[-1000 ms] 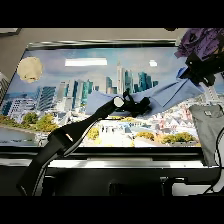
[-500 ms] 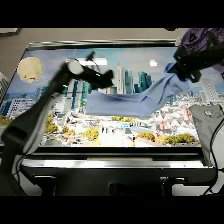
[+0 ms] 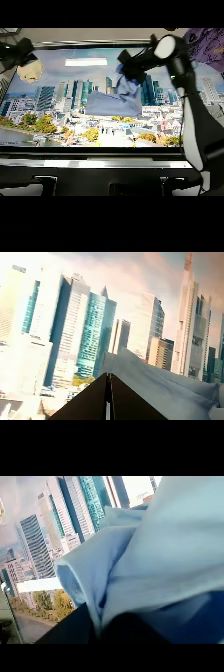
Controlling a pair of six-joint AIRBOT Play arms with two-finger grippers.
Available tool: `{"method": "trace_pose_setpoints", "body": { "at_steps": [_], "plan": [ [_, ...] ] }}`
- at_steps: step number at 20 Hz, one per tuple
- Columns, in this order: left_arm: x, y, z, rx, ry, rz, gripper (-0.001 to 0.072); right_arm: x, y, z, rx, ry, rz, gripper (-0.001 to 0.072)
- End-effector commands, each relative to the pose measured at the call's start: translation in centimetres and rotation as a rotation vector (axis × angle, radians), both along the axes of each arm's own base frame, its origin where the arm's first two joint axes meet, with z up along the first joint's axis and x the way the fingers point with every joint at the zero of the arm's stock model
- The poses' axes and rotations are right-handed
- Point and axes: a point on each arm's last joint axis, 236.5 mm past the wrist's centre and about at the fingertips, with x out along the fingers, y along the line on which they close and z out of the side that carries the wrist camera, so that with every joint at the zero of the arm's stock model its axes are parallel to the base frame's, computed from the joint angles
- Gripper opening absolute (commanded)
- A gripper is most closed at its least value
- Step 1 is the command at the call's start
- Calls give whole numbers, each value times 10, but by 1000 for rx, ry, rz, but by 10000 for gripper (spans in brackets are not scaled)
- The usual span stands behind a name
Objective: Fold the clothes and pants, and hang the long-sleeved shirts on hangers.
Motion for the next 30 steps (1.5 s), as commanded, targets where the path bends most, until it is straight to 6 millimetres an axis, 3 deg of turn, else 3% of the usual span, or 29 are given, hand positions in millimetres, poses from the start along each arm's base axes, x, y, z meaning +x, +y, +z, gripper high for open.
{"method": "trace_pose_setpoints", "body": {
  "at_steps": [1, 5, 8, 11, 13, 15, 17, 19, 20, 21, 23, 25, 27, 30],
  "plan": [
    [-14, 40, 12, 36, -6, 65, 19, -3, 62, -40, 28, 45, 20, 32],
    [-14, 42, 12, 37, -4, 68, 19, -3, 96, -83, 66, 124, 31, 32],
    [-14, 42, 12, 36, -4, 68, 19, -3, 99, -105, 55, 160, 35, 32],
    [-14, 42, 11, 36, -2, 68, 19, -3, 101, -112, 49, 163, 52, 34],
    [-13, 42, 9, 35, 2, 69, 19, -6, 106, -110, 64, 155, 86, 136],
    [-13, 42, 3, 34, 16, 69, 19, -15, 121, -98, 120, 137, 165, 355],
    [-13, 42, -4, 33, 31, 69, 19, -25, 135, -76, 193, 94, 257, 439],
    [-12, 42, -6, 33, 34, 69, 19, -29, 133, -54, 202, 48, 280, 550],
    [-11, 42, -5, 32, 30, 70, 19, -26, 125, -40, 197, 9, 279, 563],
    [-10, 42, -4, 32, 25, 71, 19, -19, 111, -26, 187, -35, 267, 563],
    [-9, 43, -3, 32, 19, 72, 19, 2, 65, 1, 163, -106, 217, 563],
    [-9, 43, -3, 32, 18, 73, 19, 24, -4, 19, 132, -139, 145, 563],
    [-9, 43, -3, 32, 17, 73, 19, 38, -85, 17, 71, -140, 102, 574],
    [-9, 44, -3, 36, 17, 75, 19, 37, -193, -16, -13, -75, 81, 599]
  ]
}}
